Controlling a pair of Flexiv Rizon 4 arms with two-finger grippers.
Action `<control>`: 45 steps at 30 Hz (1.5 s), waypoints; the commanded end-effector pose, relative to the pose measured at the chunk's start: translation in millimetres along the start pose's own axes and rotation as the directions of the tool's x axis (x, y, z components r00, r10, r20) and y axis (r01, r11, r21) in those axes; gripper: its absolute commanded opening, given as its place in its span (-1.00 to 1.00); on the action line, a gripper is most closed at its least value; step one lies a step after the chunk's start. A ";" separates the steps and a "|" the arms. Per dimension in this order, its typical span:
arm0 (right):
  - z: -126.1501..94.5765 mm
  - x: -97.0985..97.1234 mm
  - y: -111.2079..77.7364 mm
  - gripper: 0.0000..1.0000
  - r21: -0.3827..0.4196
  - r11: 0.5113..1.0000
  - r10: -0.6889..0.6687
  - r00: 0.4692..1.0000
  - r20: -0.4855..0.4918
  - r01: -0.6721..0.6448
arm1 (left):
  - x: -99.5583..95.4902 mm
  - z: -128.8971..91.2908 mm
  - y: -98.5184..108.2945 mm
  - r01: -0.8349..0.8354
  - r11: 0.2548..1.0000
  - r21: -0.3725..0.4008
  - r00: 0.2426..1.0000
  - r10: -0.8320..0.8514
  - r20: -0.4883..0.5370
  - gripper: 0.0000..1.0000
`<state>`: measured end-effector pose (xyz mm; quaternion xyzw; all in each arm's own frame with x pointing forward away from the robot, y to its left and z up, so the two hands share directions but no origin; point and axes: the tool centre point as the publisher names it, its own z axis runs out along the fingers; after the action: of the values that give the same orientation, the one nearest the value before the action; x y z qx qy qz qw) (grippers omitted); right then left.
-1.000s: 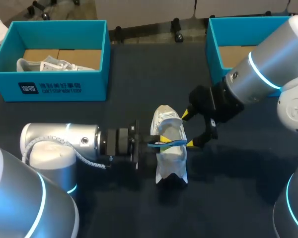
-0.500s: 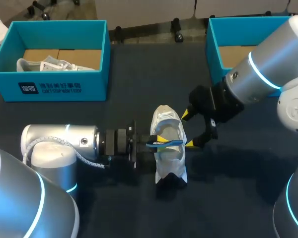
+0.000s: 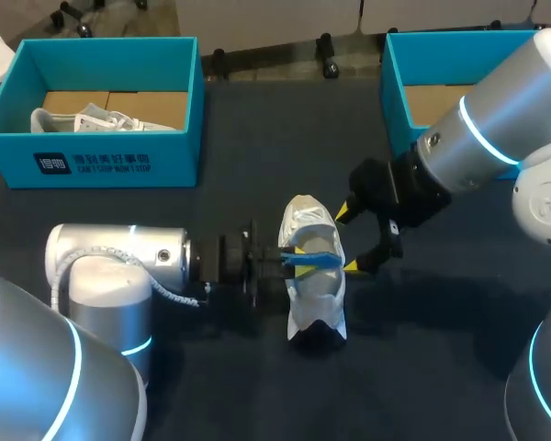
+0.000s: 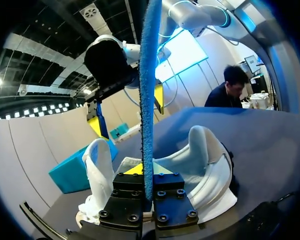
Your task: Take the shoe out of the shoebox, open the shoe tongue, remove and reinsert the insole, then place the shoe into the shoebox
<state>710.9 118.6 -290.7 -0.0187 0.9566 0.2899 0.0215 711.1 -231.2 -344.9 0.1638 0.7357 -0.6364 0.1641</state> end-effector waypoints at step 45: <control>1.6 0.3 0.2 1.00 0.000 1.000 0.000 1.000 0.002 0.000 | 4.1 5.9 -28.0 -0.016 0.999 -0.043 0.998 0.013 -0.064 -1.00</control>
<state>710.9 118.6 -290.7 -0.0186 0.9566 0.2899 0.0215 690.7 -237.8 -321.4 0.1829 0.7515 -0.6152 0.1527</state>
